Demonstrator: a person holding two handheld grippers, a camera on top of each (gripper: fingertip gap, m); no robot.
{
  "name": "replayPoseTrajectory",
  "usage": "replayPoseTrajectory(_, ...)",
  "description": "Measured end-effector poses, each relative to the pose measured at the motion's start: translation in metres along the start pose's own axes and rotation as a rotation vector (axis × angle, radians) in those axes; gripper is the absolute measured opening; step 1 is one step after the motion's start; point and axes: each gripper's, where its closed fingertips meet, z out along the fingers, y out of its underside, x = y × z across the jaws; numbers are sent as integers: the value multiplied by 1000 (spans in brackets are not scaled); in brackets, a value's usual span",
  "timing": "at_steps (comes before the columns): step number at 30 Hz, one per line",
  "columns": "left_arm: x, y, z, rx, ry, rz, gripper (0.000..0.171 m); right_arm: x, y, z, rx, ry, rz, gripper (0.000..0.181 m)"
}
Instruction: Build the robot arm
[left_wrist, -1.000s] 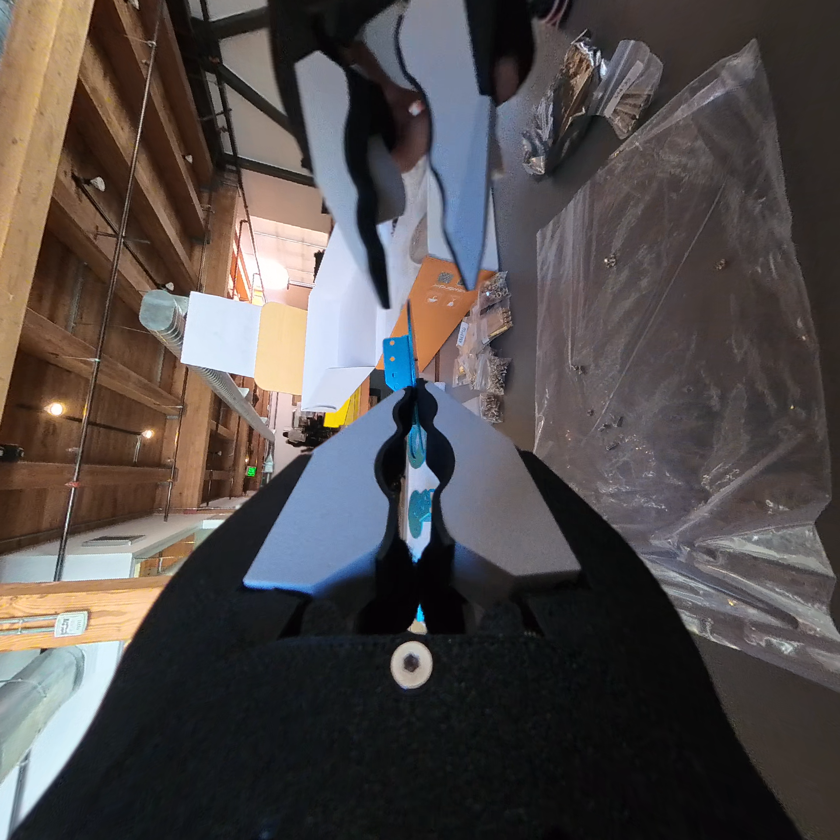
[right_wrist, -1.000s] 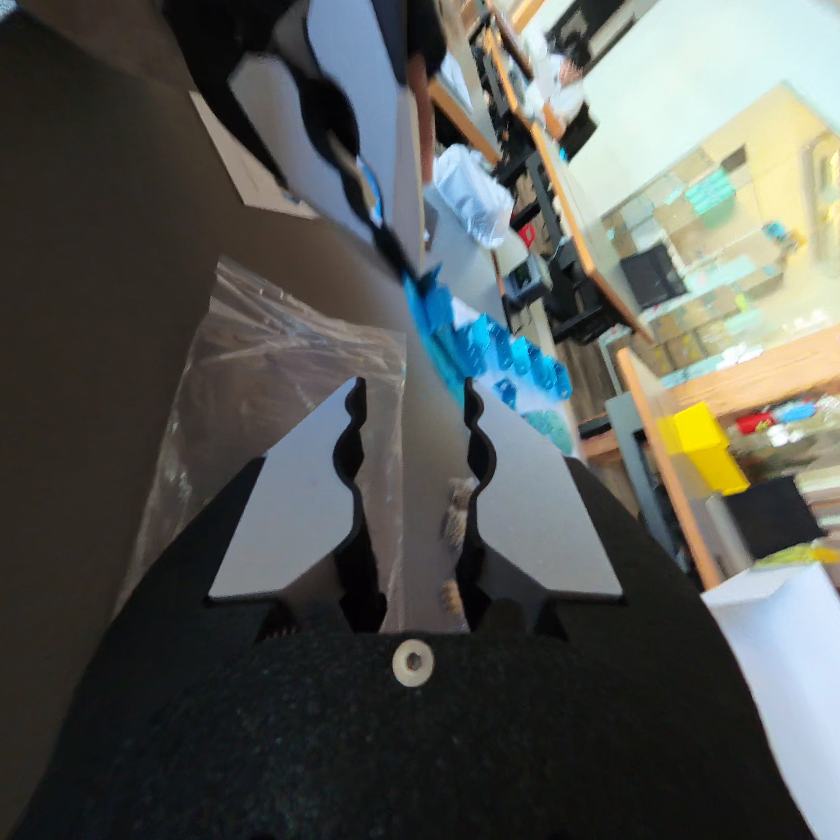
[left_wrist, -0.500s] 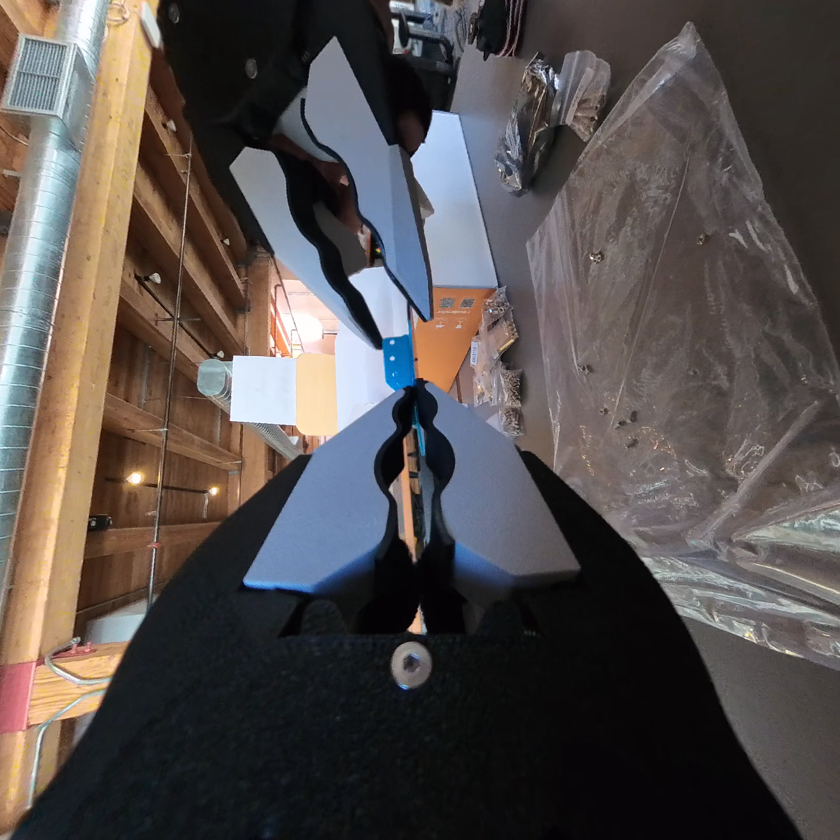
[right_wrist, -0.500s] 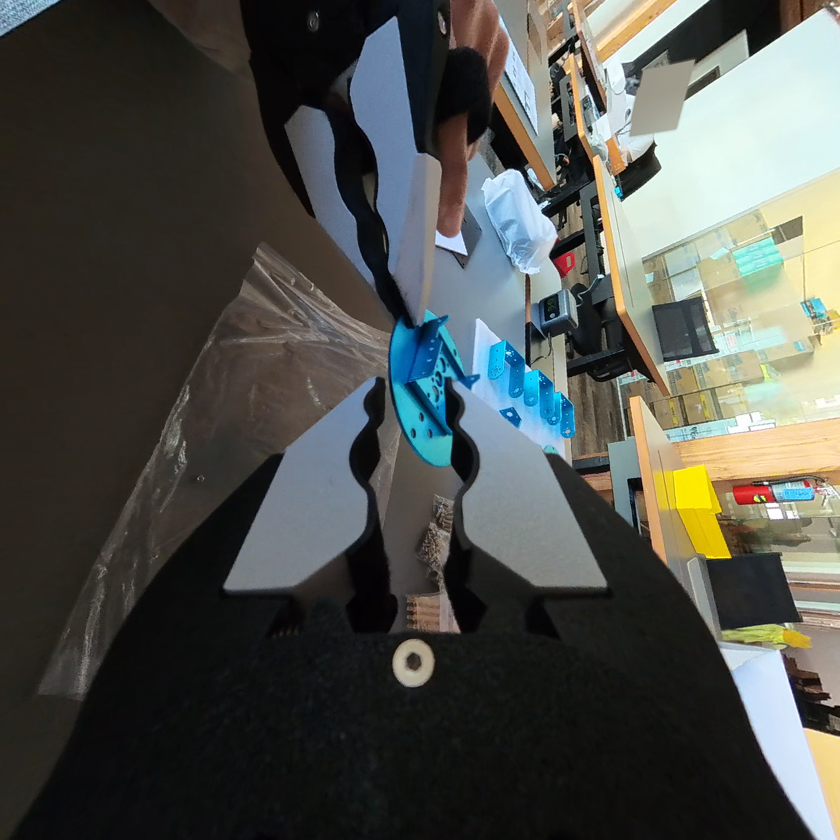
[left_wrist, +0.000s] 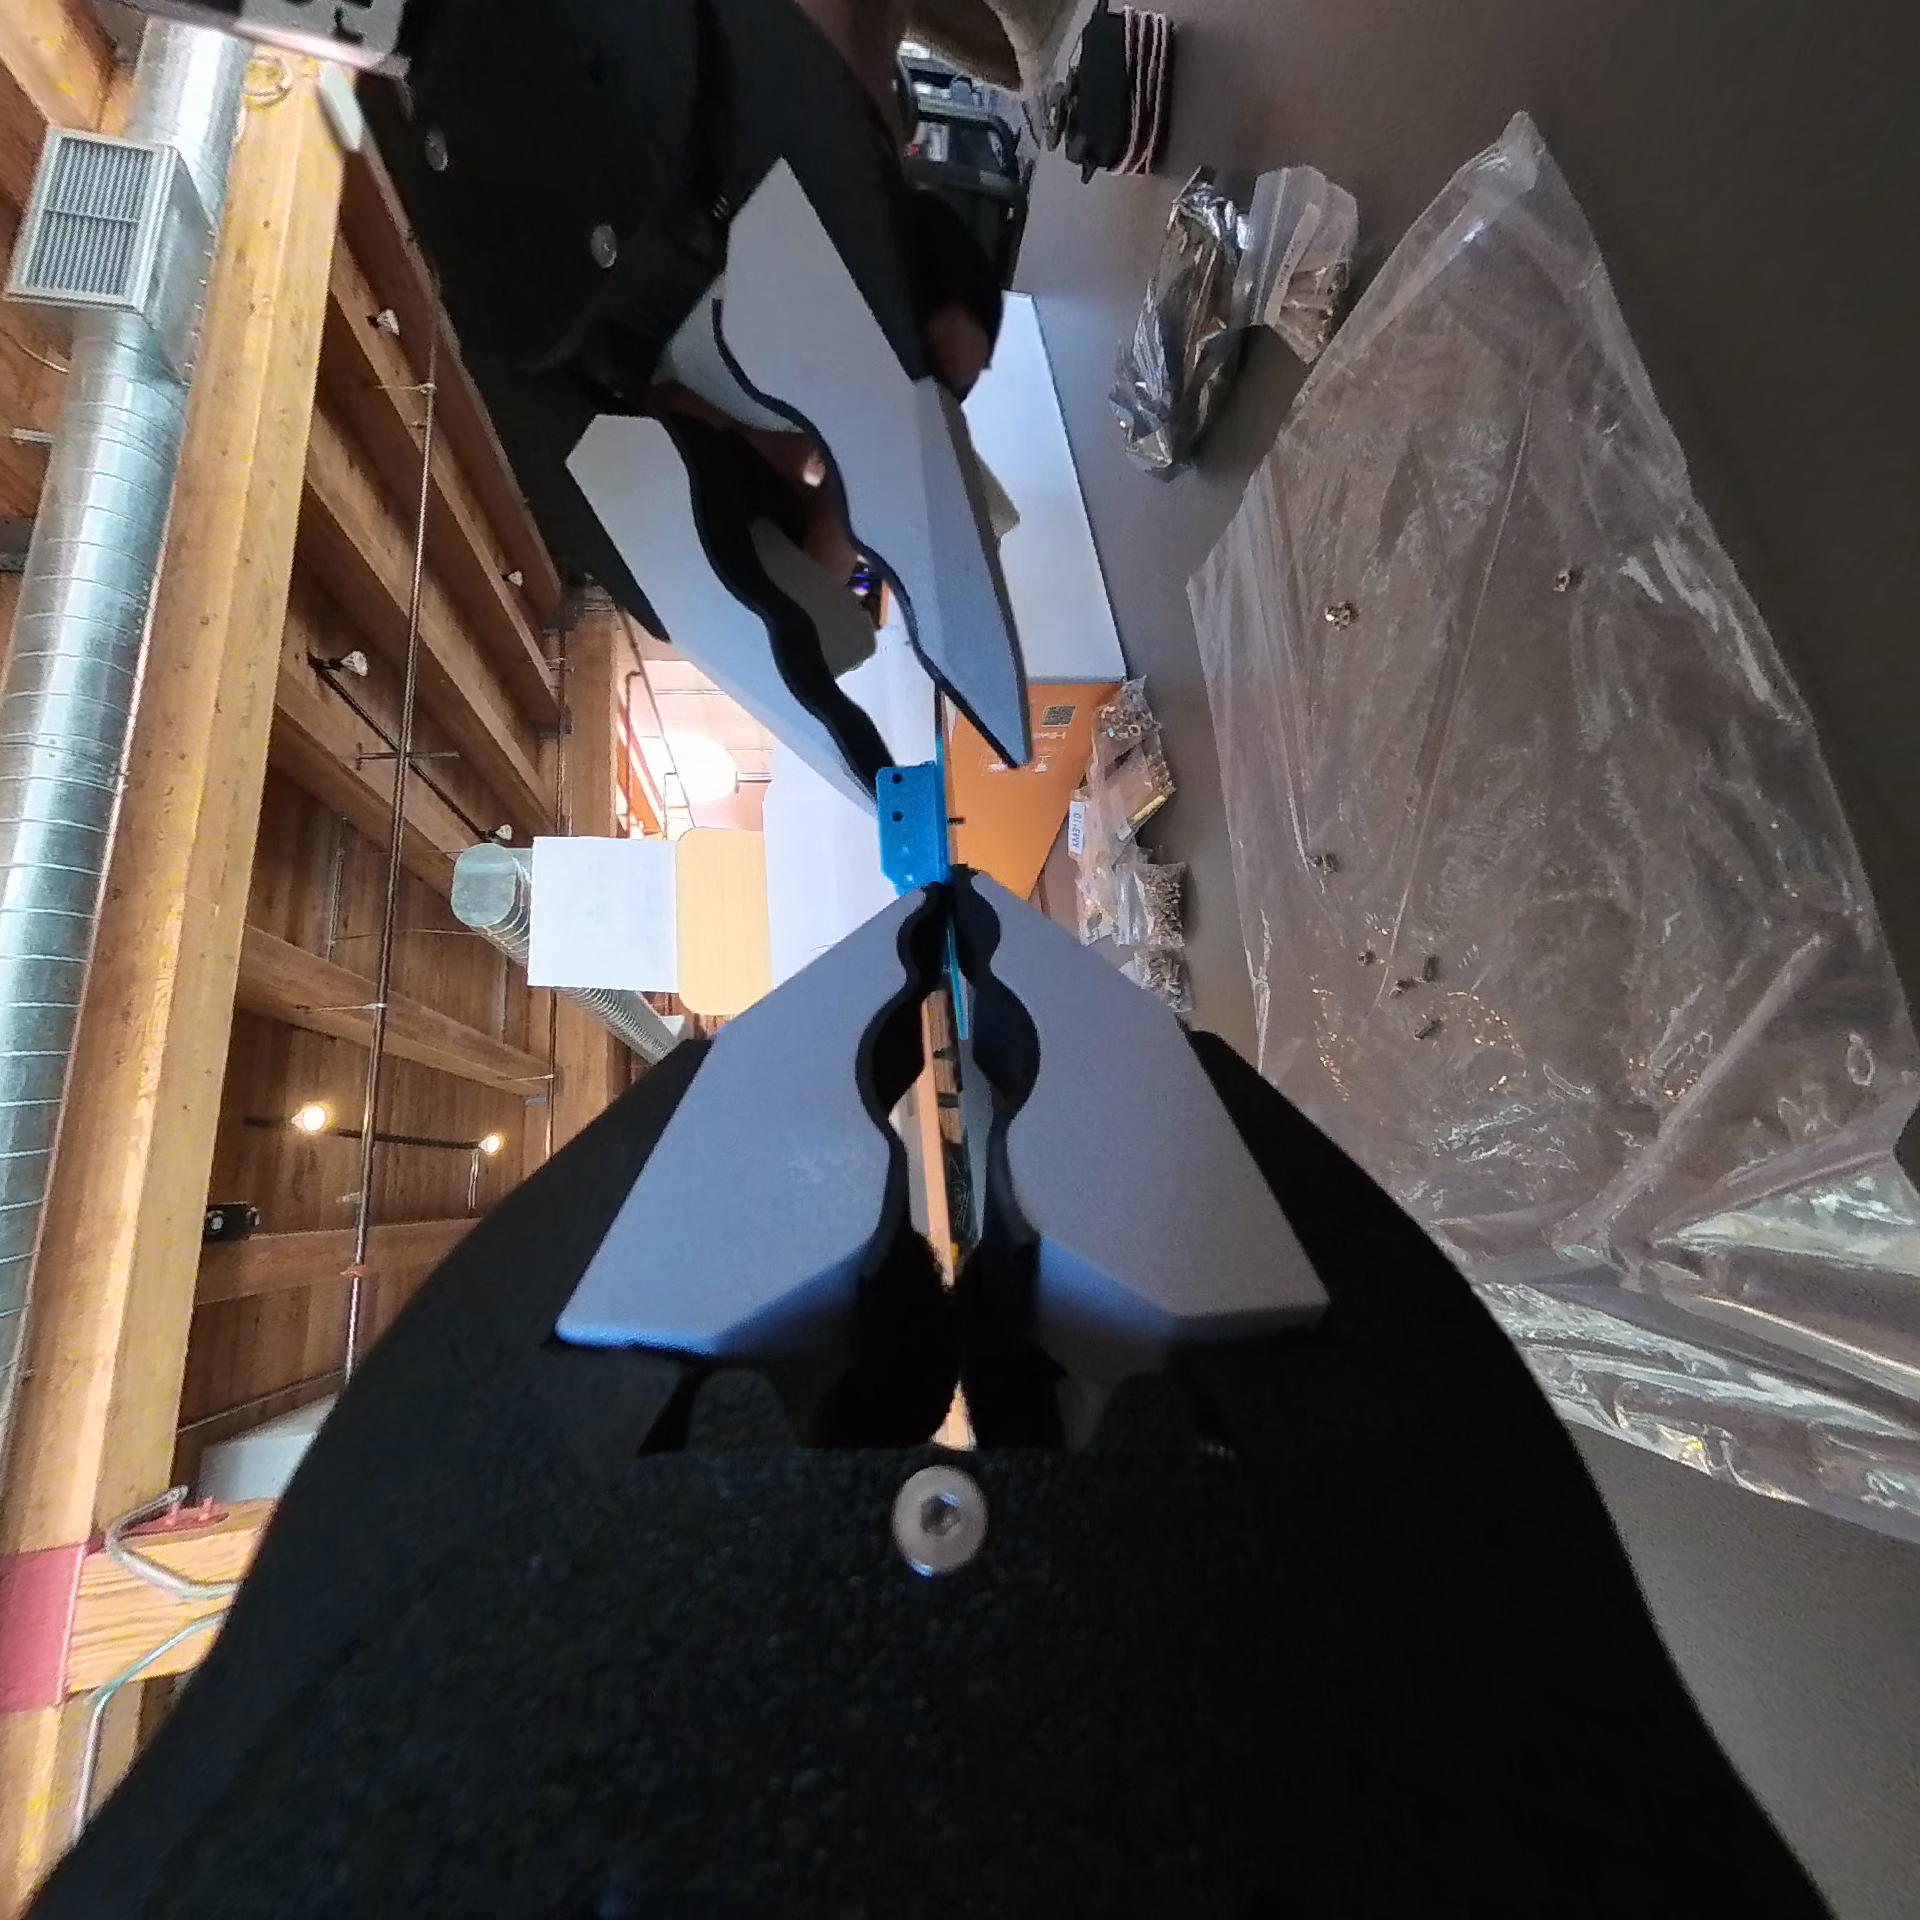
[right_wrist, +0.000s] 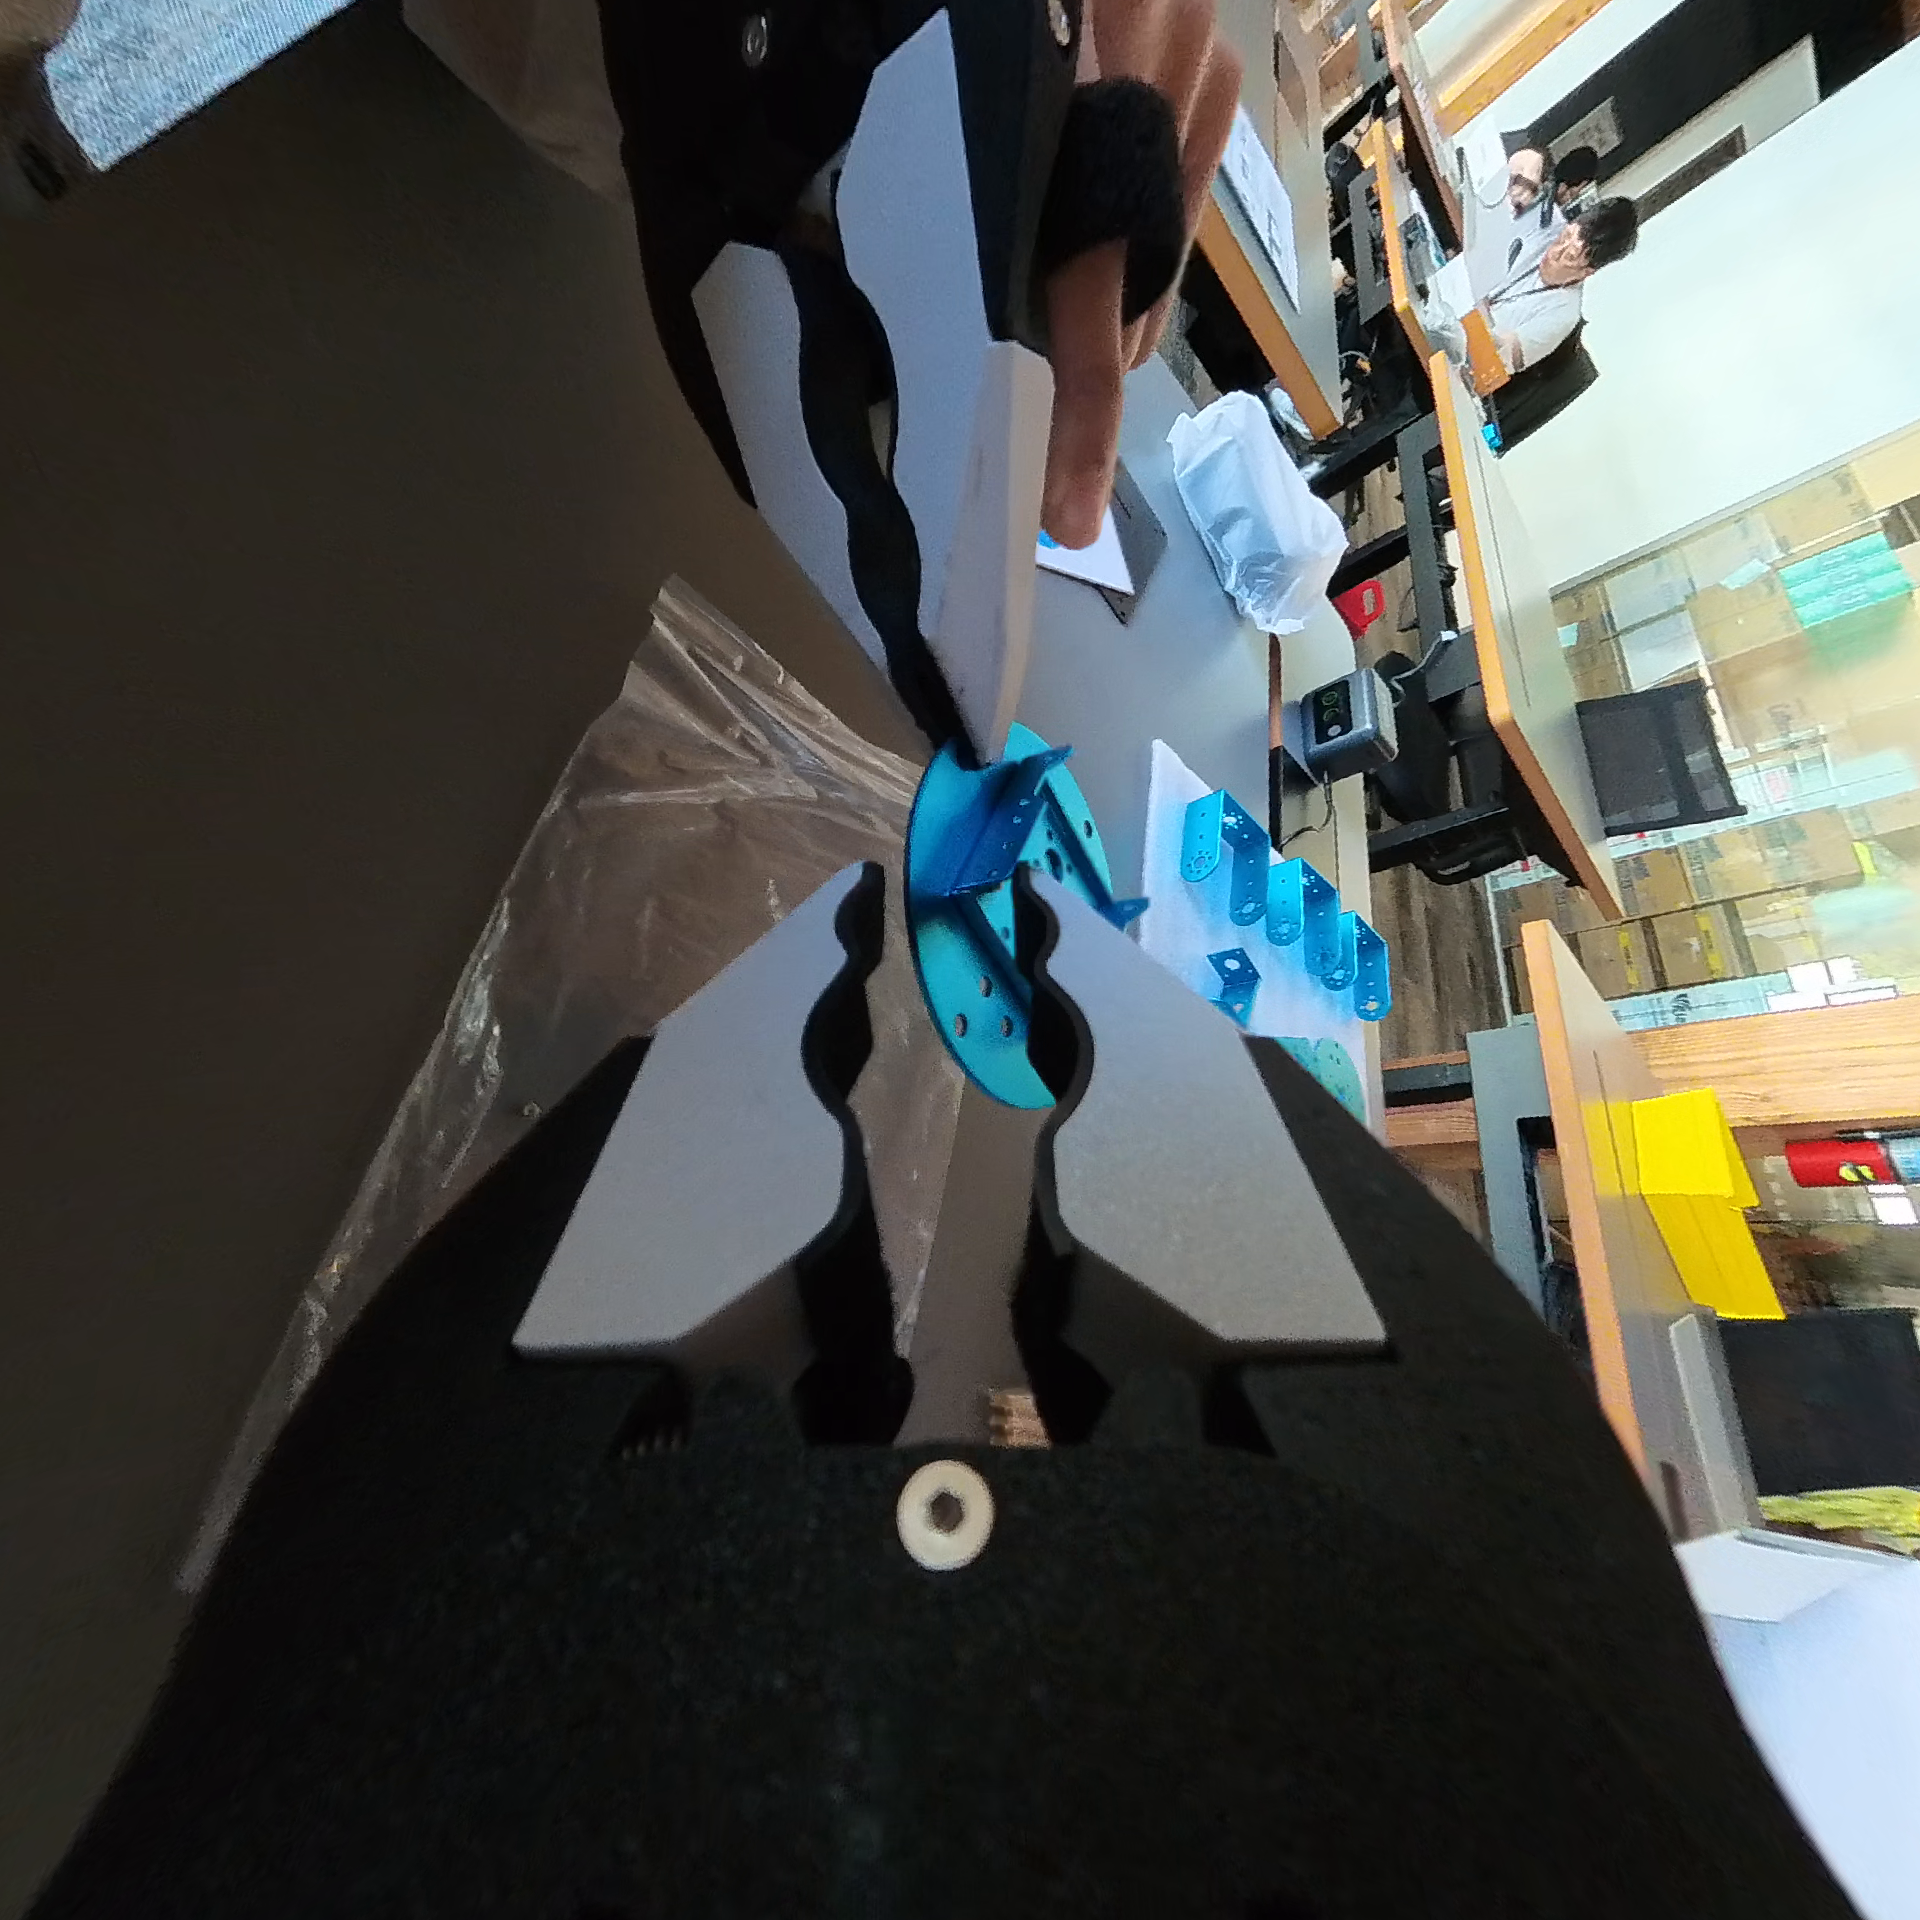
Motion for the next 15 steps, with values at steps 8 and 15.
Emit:
replayPoseTrajectory(8, -4, 1, -2, -9, -16, -44, 0, 3, -2, -1, -1, 28, -1, 19)
replayPoseTrajectory(15, -4, -1, -4, -2, -17, -39, 0, 6, -3, -1, -30, 76, -61, 11)
